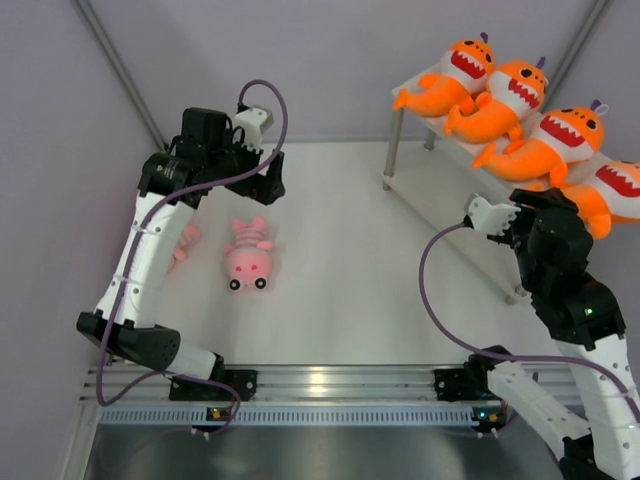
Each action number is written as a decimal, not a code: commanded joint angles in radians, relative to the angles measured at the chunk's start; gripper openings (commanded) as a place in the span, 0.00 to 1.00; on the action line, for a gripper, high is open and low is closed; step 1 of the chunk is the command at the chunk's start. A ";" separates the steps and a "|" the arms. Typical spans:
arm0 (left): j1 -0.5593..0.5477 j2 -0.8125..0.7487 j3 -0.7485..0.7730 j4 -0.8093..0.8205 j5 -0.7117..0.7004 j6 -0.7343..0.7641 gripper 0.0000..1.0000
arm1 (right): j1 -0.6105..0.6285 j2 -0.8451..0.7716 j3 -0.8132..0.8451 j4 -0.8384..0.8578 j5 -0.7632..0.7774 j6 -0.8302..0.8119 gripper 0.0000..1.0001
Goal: Place and organize the stuffed toys onto the shelf
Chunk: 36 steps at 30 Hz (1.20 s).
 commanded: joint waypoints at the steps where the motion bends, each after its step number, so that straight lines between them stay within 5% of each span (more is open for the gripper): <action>1: 0.001 -0.033 -0.002 0.008 0.006 0.010 0.98 | -0.019 0.014 0.013 0.055 -0.042 -0.014 0.54; 6: 0.001 -0.030 0.000 0.008 0.006 0.010 0.98 | -0.025 0.011 0.021 0.069 -0.059 -0.027 0.43; 16: 0.001 -0.037 -0.005 0.008 0.000 0.016 0.98 | -0.025 0.017 0.036 0.050 -0.108 0.006 0.83; 27: 0.001 -0.027 -0.002 0.008 0.006 0.019 0.98 | -0.025 0.014 0.059 0.044 -0.168 0.036 0.99; 36: 0.001 -0.021 0.000 0.008 0.008 0.019 0.98 | 0.011 0.058 0.232 -0.063 -0.391 0.176 0.99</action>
